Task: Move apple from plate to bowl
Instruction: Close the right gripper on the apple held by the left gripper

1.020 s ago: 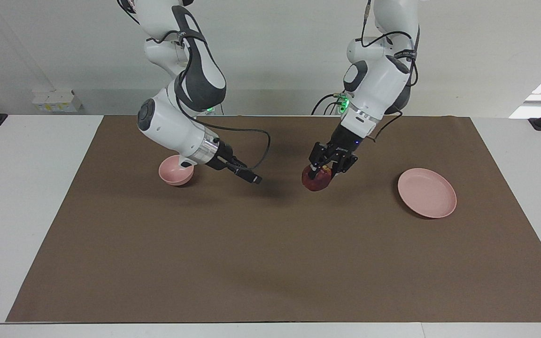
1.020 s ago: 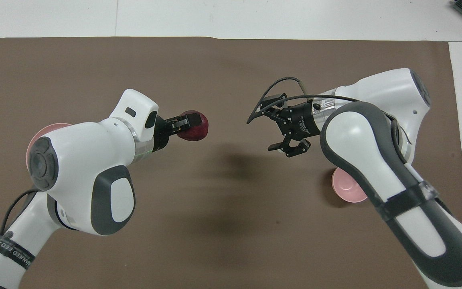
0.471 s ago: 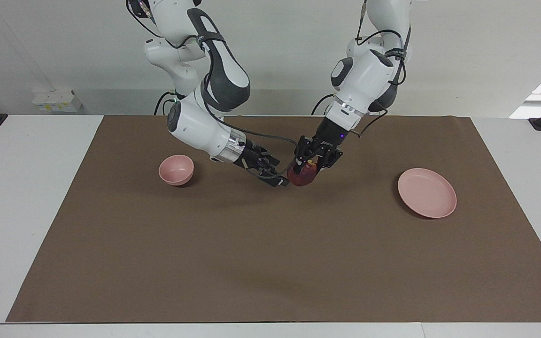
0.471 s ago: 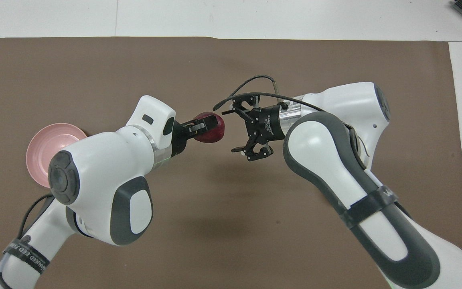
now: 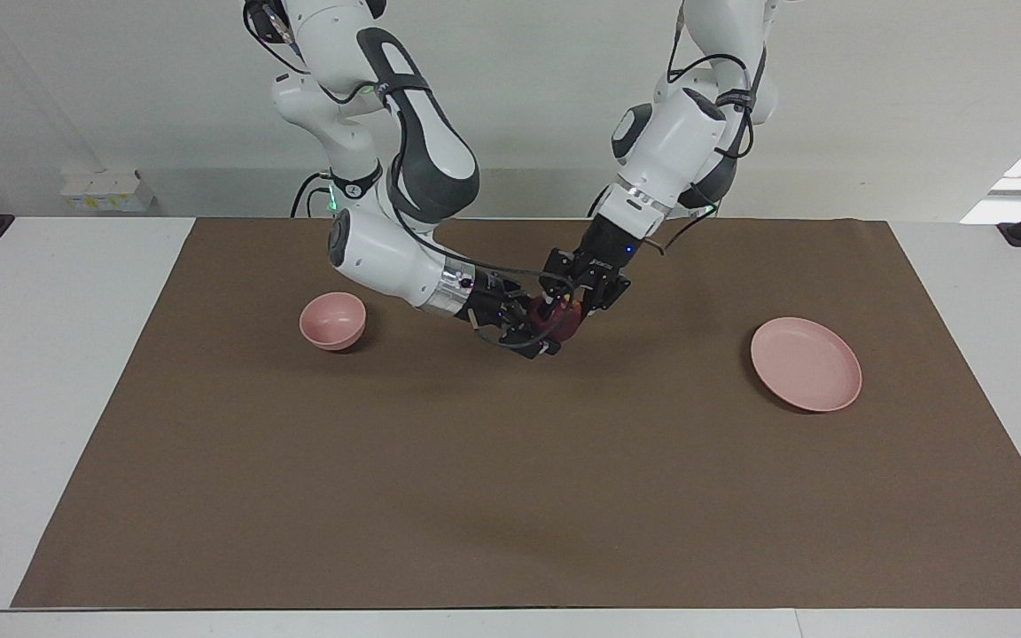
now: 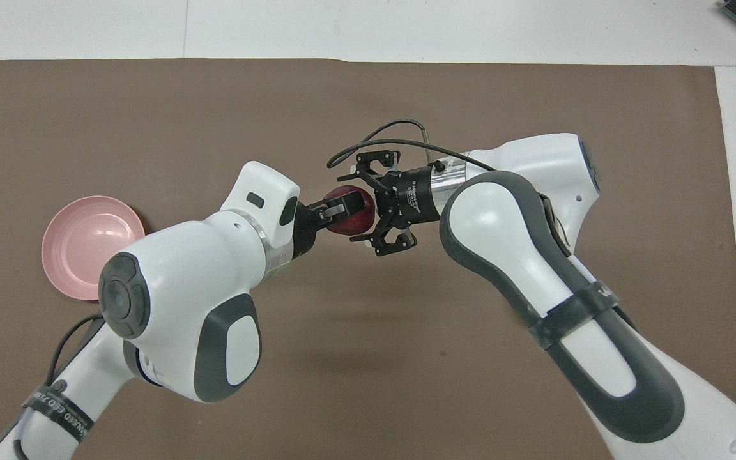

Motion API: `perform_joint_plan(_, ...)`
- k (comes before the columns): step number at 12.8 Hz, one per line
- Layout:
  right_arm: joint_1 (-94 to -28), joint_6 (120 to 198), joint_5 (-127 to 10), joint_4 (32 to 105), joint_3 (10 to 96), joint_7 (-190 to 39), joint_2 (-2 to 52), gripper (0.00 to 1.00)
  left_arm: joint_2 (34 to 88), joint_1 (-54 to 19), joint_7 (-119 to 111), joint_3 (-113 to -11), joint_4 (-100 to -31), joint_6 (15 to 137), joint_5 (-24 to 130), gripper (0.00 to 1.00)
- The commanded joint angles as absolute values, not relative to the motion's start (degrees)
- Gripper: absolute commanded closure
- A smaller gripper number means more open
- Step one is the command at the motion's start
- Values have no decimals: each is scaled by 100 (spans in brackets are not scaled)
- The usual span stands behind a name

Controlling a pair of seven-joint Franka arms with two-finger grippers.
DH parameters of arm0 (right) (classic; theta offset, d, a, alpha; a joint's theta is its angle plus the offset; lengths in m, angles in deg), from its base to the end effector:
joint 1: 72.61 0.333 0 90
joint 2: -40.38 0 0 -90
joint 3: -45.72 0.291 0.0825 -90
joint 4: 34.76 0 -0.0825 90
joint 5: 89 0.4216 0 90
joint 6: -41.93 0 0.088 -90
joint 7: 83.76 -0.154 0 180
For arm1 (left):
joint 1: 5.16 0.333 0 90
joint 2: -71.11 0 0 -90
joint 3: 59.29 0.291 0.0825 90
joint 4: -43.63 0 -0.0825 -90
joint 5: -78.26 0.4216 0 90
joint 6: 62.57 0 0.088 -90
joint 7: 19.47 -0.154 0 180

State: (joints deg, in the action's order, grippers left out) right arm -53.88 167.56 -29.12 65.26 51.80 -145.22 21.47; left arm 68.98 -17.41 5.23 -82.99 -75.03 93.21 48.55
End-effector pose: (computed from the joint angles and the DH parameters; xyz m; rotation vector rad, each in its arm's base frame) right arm 0.6147 0.3498 0.3428 -1.8861 1.3594 0.6823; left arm 0.5373 -0.3777 0.4001 2.4807 0.2715 0.4276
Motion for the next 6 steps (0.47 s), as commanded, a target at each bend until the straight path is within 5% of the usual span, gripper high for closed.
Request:
perform_joint_plan(1,-5240,16797,-2774,6350,5187,-14276,2034,77,6865,-1895,584,-8241,-7432,9396,4750,100)
perform_joint_plan(2,-5275,16779,-2757,6359,5187,-14213,2025,100,6874,-1895,593,-8241,-7432,9396,4750,100)
perform_joint_plan(4,-5302,16744,-2774,6359,5187,-14177,2025,100,6874,-1887,619,-8241,-7432,9396,4750,100)
perform_joint_plan(6,-5319,16744,-2774,6359,5187,-14177,2025,100,6865,-1887,628,-8241,-7432,9396,4750,89)
